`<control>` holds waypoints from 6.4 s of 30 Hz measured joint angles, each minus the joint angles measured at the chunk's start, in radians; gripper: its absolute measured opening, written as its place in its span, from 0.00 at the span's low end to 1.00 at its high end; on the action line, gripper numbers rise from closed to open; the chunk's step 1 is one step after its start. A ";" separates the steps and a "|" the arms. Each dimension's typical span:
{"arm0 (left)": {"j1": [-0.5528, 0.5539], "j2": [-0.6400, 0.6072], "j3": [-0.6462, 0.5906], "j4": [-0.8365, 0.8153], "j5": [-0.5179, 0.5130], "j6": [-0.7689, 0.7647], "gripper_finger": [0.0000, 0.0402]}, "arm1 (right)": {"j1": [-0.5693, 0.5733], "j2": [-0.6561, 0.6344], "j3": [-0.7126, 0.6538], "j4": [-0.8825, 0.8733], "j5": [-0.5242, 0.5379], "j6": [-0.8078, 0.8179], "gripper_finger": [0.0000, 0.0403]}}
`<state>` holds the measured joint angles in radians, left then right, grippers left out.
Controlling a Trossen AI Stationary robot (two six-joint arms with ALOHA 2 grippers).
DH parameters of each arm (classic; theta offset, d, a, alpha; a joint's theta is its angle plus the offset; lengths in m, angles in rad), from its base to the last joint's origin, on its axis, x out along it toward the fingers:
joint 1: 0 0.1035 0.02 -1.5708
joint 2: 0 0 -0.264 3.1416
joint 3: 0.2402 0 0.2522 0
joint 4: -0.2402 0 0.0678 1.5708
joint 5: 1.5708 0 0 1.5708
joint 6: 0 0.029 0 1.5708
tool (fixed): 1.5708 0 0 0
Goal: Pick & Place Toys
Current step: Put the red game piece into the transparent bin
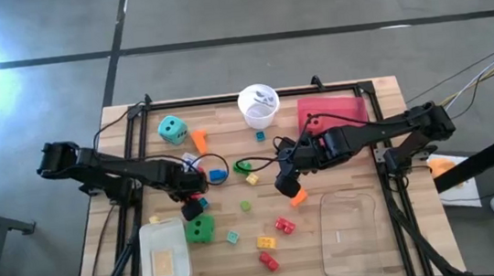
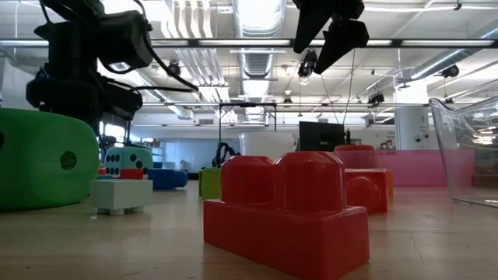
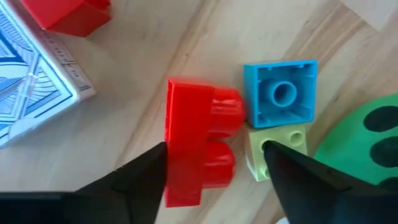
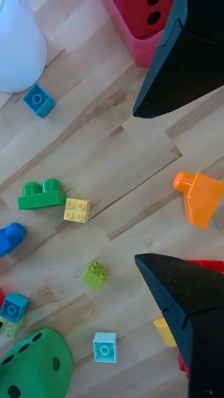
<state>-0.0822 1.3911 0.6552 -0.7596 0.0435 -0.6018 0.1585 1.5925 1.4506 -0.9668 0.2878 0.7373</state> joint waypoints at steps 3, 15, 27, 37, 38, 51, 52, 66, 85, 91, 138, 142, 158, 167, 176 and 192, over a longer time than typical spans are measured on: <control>0.000 0.000 0.000 0.001 0.002 0.001 0.58 | 0.000 0.000 0.000 -0.001 0.000 -0.005 0.91; 0.001 0.001 -0.002 0.024 -0.001 0.020 0.48 | 0.000 0.000 0.000 -0.001 0.000 -0.008 0.91; 0.003 0.002 -0.003 0.032 0.037 0.052 0.44 | 0.000 0.000 0.000 -0.001 0.000 -0.008 0.91; 0.003 0.003 -0.002 0.040 0.092 0.052 0.03 | 0.000 0.000 0.000 -0.001 -0.001 -0.007 0.91; 0.003 0.003 -0.002 0.039 0.093 0.052 0.03 | 0.000 0.000 0.000 -0.001 -0.001 -0.006 0.91; 0.003 -0.030 0.038 -0.062 0.120 0.021 0.00 | 0.000 0.000 0.000 0.000 -0.003 -0.004 0.91; 0.003 -0.041 0.048 -0.075 0.122 0.017 0.00 | 0.000 0.000 0.000 0.002 -0.003 -0.004 0.91; 0.003 -0.234 0.155 -0.103 0.141 -0.086 0.00 | 0.000 0.000 0.000 0.185 -0.109 -0.001 0.91; 0.005 -0.325 0.249 0.709 0.132 -0.163 0.00 | -0.057 0.000 0.000 0.729 -0.211 0.012 0.91; 0.005 -0.284 0.249 0.748 0.133 -0.176 0.00 | -0.061 0.000 0.000 0.805 -0.210 0.012 0.91; 0.009 -0.268 0.250 0.889 0.099 -0.264 0.56 | -0.072 -0.011 -0.001 0.850 -0.273 0.004 0.30; 0.010 -0.269 0.251 0.865 0.105 -0.295 0.65 | -0.072 -0.029 -0.002 0.798 -0.306 0.003 0.30; 0.013 -0.269 0.250 0.625 0.103 -0.297 0.76 | -0.053 -0.092 -0.001 0.382 -0.611 0.030 0.30; 0.028 -0.287 0.249 0.559 0.121 -0.293 0.77 | 0.016 -0.141 -0.002 -0.013 -0.548 0.023 0.30; 0.054 -0.335 0.249 0.523 0.132 -0.288 0.77 | 0.148 -0.299 -0.063 -0.122 -0.398 0.154 0.30; 0.092 -0.343 0.249 0.511 0.133 -0.287 0.77 | 0.414 -0.424 -0.501 0.242 -0.390 0.748 0.30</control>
<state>0.0093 1.0481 0.9047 -0.2489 0.1761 -0.8886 0.5720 1.1682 0.9493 -0.7252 -0.1024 1.4856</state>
